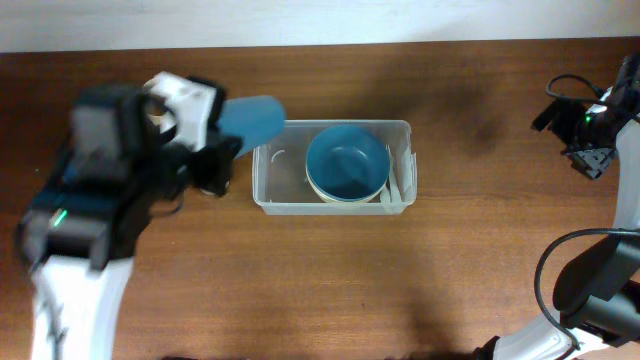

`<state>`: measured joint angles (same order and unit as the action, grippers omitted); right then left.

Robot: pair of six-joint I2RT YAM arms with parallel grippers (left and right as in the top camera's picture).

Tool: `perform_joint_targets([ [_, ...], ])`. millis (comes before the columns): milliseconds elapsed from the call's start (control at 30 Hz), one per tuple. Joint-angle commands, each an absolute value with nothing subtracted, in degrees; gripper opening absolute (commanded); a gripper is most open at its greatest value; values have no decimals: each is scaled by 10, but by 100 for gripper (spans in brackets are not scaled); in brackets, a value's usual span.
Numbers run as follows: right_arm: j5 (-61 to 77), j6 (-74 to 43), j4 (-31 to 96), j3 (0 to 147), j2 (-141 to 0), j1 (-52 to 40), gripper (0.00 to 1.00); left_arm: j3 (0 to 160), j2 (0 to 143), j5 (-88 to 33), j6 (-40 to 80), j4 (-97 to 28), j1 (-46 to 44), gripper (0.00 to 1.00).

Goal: Pack container
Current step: 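Lift the blue cup and carry it right over the container, then lower the blue cup into the container's left side and release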

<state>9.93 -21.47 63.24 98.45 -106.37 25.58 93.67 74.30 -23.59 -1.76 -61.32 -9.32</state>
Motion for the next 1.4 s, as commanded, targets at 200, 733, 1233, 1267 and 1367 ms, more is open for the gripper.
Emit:
perform_joint_targets([
  [200, 94, -219, 632, 987, -1065, 259, 99, 943, 887, -196, -29, -584, -131, 2],
  [733, 94, -219, 633, 987, -1065, 259, 99, 942, 929, -135, -29, -583, -140, 1],
  [1233, 94, -219, 633, 987, -1065, 259, 99, 942, 997, -92, -28, -576, -191, 1],
  [1267, 94, -219, 633, 987, -1065, 259, 99, 942, 1002, -90, -29, -576, -192, 1],
  [1367, 94, -219, 633, 987, -1065, 259, 99, 942, 1013, -81, -29, -575, -192, 2],
])
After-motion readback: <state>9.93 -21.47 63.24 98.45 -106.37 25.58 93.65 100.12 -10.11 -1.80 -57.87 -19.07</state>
